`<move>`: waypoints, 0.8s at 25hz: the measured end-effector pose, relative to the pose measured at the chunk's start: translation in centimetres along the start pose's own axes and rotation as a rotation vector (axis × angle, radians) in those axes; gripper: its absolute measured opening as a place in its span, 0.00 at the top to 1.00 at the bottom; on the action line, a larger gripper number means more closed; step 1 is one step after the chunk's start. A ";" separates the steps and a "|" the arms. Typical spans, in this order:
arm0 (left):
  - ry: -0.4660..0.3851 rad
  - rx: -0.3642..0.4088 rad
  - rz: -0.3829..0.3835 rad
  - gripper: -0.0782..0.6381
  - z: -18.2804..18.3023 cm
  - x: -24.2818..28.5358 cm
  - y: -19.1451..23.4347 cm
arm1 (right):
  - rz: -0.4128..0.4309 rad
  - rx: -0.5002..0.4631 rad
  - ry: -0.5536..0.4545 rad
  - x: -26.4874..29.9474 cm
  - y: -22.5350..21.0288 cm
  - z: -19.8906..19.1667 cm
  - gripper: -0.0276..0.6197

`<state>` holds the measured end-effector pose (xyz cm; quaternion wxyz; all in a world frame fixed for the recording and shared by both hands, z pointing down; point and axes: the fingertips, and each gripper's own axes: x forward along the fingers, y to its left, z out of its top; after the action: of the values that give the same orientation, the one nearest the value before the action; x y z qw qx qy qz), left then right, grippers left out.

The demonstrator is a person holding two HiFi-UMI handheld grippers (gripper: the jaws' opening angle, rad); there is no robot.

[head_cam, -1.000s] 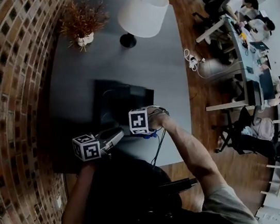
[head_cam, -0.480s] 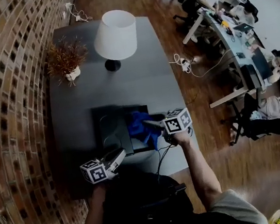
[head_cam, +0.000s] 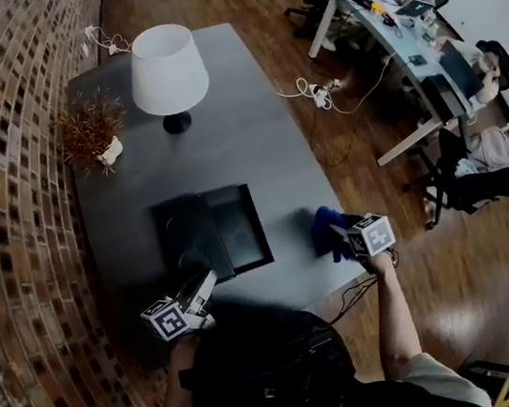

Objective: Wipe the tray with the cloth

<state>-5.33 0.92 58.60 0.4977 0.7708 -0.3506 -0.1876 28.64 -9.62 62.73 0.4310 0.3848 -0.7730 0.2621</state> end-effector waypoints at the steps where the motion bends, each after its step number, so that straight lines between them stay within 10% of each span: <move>1: -0.011 0.004 -0.001 0.83 0.3 -0.1 -0.3 | -0.016 -0.048 0.070 2.1 0.2 -2.9 0.70; 4: -0.053 0.030 0.008 0.83 1.6 -1.0 -1.2 | -0.064 -0.194 0.153 4.7 1.2 -7.5 0.64; 8: -0.165 0.079 0.072 0.82 5.1 -3.9 -1.0 | -0.073 -0.253 0.093 0.7 2.0 -4.4 0.41; 11: -0.212 0.128 0.165 0.76 7.7 -6.3 0.9 | 0.042 -0.179 -0.113 -3.0 5.1 1.1 0.41; 14: -0.199 0.178 0.269 0.66 9.3 -7.3 3.7 | 0.329 -0.006 -0.295 -2.3 11.4 5.9 0.41; 20: -0.067 0.178 0.355 0.56 7.3 -5.1 7.5 | 0.480 0.161 -0.067 9.5 18.6 3.9 0.41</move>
<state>-16.11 -1.99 61.89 0.4409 0.7312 -0.5125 -0.0908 8.44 -5.45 67.74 0.2985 0.2317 -0.8326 0.4050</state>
